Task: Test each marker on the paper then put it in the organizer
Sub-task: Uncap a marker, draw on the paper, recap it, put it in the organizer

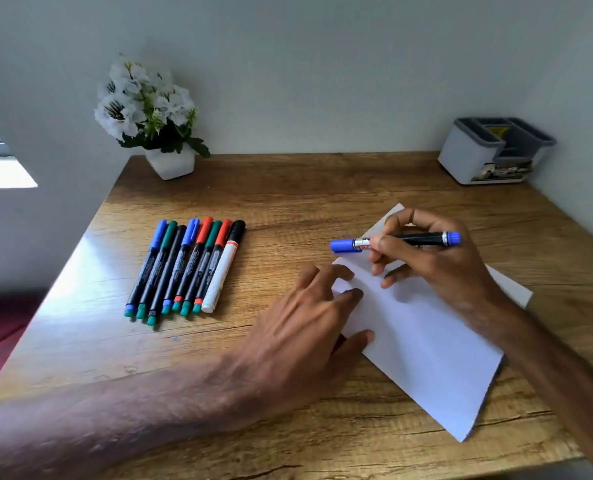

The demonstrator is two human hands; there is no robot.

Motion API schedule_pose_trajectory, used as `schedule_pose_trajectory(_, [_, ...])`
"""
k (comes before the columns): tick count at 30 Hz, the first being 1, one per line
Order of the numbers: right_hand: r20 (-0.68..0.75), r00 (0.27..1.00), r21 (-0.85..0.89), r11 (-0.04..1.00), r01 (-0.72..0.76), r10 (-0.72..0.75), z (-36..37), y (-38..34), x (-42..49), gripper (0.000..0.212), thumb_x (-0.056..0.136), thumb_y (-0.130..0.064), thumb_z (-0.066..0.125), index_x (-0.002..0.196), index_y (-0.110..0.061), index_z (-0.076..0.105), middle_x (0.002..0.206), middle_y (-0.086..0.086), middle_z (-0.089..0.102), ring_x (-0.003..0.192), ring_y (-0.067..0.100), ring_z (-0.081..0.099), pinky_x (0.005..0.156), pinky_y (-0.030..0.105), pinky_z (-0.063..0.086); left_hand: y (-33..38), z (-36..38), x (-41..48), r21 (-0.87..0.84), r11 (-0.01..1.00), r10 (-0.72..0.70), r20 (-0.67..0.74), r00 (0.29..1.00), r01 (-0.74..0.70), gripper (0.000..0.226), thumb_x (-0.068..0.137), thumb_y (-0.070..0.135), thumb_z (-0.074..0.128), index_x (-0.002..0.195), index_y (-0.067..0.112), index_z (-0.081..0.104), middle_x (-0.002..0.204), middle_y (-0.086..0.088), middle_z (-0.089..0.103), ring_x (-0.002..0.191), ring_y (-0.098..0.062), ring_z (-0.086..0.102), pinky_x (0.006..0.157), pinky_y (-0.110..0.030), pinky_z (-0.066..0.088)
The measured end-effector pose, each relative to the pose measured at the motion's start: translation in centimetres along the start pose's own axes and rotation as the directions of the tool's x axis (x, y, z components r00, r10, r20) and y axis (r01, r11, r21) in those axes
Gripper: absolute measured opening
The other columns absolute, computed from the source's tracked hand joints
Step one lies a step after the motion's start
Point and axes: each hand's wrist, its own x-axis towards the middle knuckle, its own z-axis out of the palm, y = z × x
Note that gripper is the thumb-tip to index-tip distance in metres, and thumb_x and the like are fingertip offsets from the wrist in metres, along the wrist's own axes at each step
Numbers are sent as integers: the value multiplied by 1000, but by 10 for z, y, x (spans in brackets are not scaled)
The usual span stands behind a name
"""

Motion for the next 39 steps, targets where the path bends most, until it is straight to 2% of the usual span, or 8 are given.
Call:
schedule_pose_trajectory(9, [43,998,36,998,-57,56,-10,5,0,19,97,-3,61,112,-2,73,89,23,76,81,39,76,64,35,65,15,0,-9,-205,966,167,25,986,-159,47,104,50,49,139,21,55,151,3,47,129,-12,49,95,-38,55])
schedule_pose_trajectory(13, [78,997,46,999,-20,17,-12,-2,4,24,90,-11,64,109,1,74,89,24,75,80,39,76,64,35,64,14,-7,-5,-268,943,188,-68,980,-199,35,102,40,57,130,20,64,144,6,56,128,-8,52,97,-33,54])
schedule_pose_trajectory(18, [155,987,39,999,35,-41,-11,-14,14,29,85,-15,70,110,-1,72,94,20,78,83,36,77,67,36,64,-10,-20,15,-269,959,-28,-394,919,-86,39,93,22,72,130,11,63,136,1,61,126,-11,52,104,-28,47])
schedule_pose_trajectory(22, [182,982,36,999,40,-46,-9,-10,16,26,84,-6,72,110,0,72,93,17,79,83,34,78,67,34,64,-36,-17,27,-241,967,-151,-303,941,78,62,96,31,69,151,18,43,151,4,48,139,-9,43,113,-28,42])
schedule_pose_trajectory(29, [253,967,110,993,-42,13,-18,-7,17,29,85,-11,72,112,-3,75,99,20,79,91,34,78,79,35,65,-52,-7,38,-172,985,-36,-261,965,-10,35,105,29,57,137,16,62,117,6,69,94,-7,62,79,-27,53])
schedule_pose_trajectory(32, [203,977,-119,989,87,-62,-23,-8,20,27,81,-16,80,108,-13,80,93,6,81,81,17,75,73,22,59,-55,-6,40,-158,987,-20,-268,963,-24,36,106,32,54,135,13,64,113,5,69,90,-4,58,77,-17,45])
schedule_pose_trajectory(35, [194,947,-417,853,316,-256,-28,-7,18,25,81,-23,85,106,-19,81,96,-10,81,85,9,75,70,25,59,-54,-5,39,-132,990,20,-280,960,-59,37,106,33,52,132,10,65,109,2,68,91,-8,59,79,-18,43])
schedule_pose_trajectory(39, [356,809,-675,470,569,-468,-22,3,13,30,96,-33,72,123,-22,75,111,-8,77,97,9,69,79,37,55,-52,-5,39,-99,990,67,-300,952,-100,37,106,31,51,130,7,66,108,0,67,92,-10,57,81,-19,42])
